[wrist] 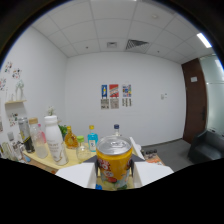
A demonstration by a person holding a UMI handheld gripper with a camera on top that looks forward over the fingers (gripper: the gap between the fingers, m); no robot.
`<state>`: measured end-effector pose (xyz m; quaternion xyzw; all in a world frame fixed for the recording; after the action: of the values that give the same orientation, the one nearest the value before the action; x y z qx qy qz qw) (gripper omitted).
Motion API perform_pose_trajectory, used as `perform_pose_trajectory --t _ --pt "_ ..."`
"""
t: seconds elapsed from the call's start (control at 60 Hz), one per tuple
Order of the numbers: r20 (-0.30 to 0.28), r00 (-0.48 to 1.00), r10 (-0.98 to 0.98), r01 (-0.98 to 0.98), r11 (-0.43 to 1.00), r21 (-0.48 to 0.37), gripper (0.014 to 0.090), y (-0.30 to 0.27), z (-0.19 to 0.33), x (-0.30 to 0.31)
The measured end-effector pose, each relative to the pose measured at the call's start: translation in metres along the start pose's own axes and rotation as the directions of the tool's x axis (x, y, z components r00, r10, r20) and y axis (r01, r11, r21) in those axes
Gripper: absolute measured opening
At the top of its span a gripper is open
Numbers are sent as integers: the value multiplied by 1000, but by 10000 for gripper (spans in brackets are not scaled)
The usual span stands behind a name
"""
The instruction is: Make me a cup of Vodka Sunrise.
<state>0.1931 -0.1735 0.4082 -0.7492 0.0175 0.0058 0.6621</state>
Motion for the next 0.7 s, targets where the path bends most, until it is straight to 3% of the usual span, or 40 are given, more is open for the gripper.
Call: perform_pose_trajectory --t 0.133,0.4,0.55,0.7 --pt "6 1000 -11 11 999 -37 508 42 -26 -19" --pt "38 998 -42 49 977 -206 507 173 -30 -68" --pt "54 965 -255 261 929 -264 507 216 -22 -79" --pt "87 840 -536 538 799 -270 507 230 -14 -80"
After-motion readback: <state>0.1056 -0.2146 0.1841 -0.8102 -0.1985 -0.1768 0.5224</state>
